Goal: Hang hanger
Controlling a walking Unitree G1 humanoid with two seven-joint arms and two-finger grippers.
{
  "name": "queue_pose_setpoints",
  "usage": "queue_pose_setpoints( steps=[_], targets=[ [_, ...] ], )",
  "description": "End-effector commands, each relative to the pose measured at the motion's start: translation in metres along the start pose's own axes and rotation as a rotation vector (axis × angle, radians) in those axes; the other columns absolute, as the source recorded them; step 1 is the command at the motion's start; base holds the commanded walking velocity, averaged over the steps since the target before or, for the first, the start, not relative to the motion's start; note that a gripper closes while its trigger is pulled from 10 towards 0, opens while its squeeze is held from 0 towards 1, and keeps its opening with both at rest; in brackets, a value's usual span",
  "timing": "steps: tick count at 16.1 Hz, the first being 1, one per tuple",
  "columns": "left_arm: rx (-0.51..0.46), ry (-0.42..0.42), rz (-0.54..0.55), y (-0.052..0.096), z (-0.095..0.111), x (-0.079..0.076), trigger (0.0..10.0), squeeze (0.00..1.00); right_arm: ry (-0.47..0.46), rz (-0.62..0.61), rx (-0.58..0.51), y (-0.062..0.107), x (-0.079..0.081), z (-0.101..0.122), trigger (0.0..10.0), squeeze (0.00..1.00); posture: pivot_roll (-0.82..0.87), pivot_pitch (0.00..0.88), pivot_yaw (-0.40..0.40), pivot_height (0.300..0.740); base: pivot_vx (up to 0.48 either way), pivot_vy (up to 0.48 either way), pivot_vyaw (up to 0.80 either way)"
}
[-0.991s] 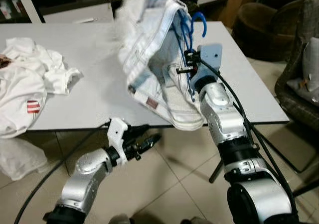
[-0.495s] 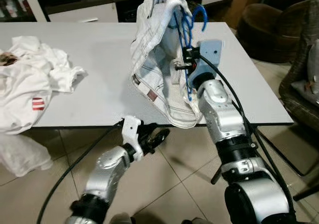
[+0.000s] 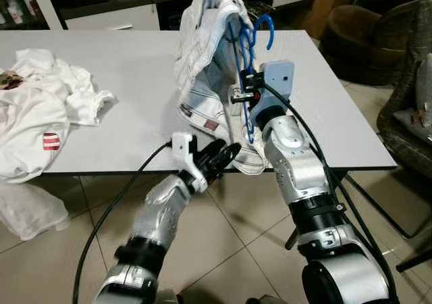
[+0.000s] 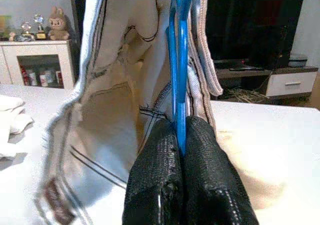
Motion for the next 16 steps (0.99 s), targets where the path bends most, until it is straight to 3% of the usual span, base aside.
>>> queue_pose_setpoints(
  steps=[1, 8, 9, 10, 11, 16],
  targets=[
    [0.026, 0.016, 0.026, 0.000, -0.003, 0.003, 10.0, 0.00, 0.007, -0.013, -0.062, 0.000, -0.003, 0.015, 10.0, 0.00, 0.05, 0.000, 0.010, 0.740, 0.000, 0.000, 0.00],
    [0.059, -0.042, 0.154, 0.010, -0.013, 0.014, 10.0, 0.00, 0.005, -0.013, -0.059, 0.001, -0.005, 0.015, 10.0, 0.00, 0.06, 0.000, 0.005, 0.740, 0.000, 0.000, 0.00],
    [0.060, -0.053, 0.146, 0.009, -0.013, 0.013, 4.9, 0.00, 0.003, -0.007, -0.060, 0.001, -0.004, 0.016, 10.0, 0.00, 0.07, 0.000, 0.003, 0.740, 0.000, 0.000, 0.00],
    [0.053, -0.057, 0.144, 0.006, -0.012, 0.012, 1.1, 0.00, 0.000, -0.001, -0.063, 0.001, -0.003, 0.016, 10.0, 0.00, 0.07, 0.000, 0.002, 0.740, 0.000, 0.000, 0.00],
    [0.046, -0.061, 0.125, 0.002, -0.011, 0.009, 0.0, 0.00, -0.002, 0.004, -0.066, 0.000, -0.002, 0.017, 10.0, 0.00, 0.07, 0.000, 0.002, 0.740, 0.000, 0.000, 0.00],
    [0.039, -0.090, 0.087, -0.007, -0.007, 0.001, 0.0, 0.00, -0.005, 0.008, -0.070, 0.001, 0.000, 0.019, 10.0, 0.00, 0.07, 0.000, 0.002, 0.740, 0.000, 0.000, 0.00]
  ],
)
Point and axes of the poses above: a point about 5 cm out from each wrist's last joint towards the gripper, its own y axis pointing back from the gripper into the wrist, its own z axis along the axis of the wrist's last joint, x = y × z, the point moved 1 cm from there along -y, pointing out of the wrist towards the gripper, and after that the axes turned 15 degrees about y, right-handed, at the moved point
